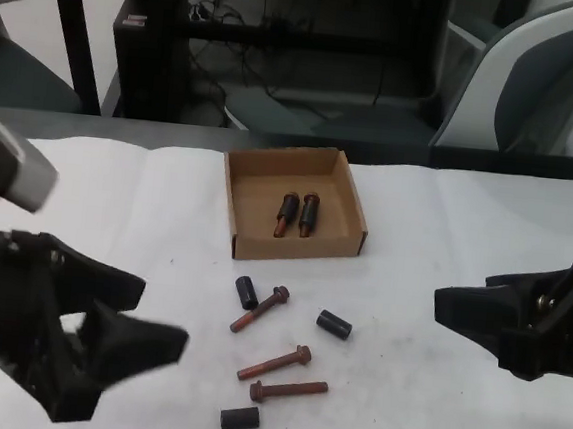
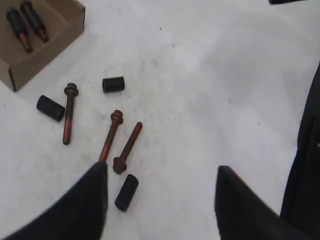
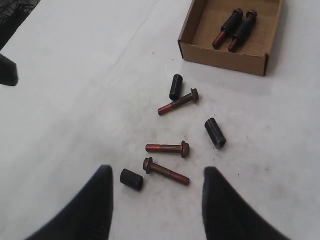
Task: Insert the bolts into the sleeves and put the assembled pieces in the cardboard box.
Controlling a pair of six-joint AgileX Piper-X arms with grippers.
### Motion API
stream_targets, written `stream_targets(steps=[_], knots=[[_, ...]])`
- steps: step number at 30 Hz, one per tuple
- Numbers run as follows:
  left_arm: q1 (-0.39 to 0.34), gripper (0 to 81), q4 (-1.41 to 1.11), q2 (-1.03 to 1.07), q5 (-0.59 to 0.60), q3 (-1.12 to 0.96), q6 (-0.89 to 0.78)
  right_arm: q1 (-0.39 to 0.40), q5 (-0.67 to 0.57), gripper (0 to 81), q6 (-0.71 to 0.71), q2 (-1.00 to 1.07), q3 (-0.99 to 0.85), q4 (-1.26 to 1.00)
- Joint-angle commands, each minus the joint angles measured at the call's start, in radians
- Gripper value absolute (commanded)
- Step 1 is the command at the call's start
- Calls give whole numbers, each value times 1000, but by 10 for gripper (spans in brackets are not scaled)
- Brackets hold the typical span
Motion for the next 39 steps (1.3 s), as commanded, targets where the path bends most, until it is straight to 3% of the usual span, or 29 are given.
stream_targets(steps=[1,2,8,11,13,17,23,27,32,39], knots=[[0,700,2,42,-8,-5,18,2,0,539,-8,0,0,-9],[0,700,-2,52,-6,-5,18,2,0,539,-8,0,0,-9],[0,301,-3,43,20,-14,18,2,0,531,-12,23,0,-9],[0,118,-5,29,20,-28,18,1,-43,442,-64,103,-4,-9],[0,56,-3,21,20,-37,18,1,-70,386,-104,181,-19,-6],[0,43,-1,1,23,-40,-40,-2,-71,371,-267,383,-98,24],[0,43,2,-41,23,-40,-60,-2,-62,371,-655,713,-328,221],[0,43,2,-66,23,-40,-60,-2,22,371,-823,868,-485,332],[0,43,2,-88,23,-40,-66,-2,106,371,-932,986,-624,383],[0,43,2,-100,23,-40,-69,-5,123,371,-943,1031,-699,366]])
